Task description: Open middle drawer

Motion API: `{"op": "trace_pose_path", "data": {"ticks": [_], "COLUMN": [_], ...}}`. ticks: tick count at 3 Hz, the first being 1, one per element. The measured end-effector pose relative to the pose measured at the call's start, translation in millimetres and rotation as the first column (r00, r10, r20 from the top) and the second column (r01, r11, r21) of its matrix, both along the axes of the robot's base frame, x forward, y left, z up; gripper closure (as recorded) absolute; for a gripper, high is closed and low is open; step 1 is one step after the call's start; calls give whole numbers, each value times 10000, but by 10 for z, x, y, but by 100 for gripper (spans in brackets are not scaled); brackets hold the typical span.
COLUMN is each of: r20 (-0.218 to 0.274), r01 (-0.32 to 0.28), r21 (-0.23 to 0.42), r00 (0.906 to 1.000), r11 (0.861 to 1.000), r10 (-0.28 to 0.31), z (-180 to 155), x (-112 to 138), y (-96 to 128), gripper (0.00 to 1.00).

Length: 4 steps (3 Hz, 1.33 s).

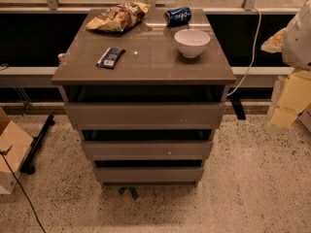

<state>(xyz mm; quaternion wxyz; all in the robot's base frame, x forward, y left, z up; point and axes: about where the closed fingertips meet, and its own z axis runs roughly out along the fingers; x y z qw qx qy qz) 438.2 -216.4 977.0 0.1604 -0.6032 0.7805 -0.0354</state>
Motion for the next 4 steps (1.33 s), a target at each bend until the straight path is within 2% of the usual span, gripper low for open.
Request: {"op": "trace_pose_path", "data": {"ticks": [2, 3, 4], "r20": [235, 500, 662], "r01": [59, 69, -33], "r21": [193, 359, 464], "r00": [9997, 9987, 9978], "r11": [9998, 9993, 9989], "r10": [-63, -87, 2], "z": [-115, -352, -834], "x": [1, 1, 62], "y": [61, 191, 458], "gripper": [0, 0, 0]}}
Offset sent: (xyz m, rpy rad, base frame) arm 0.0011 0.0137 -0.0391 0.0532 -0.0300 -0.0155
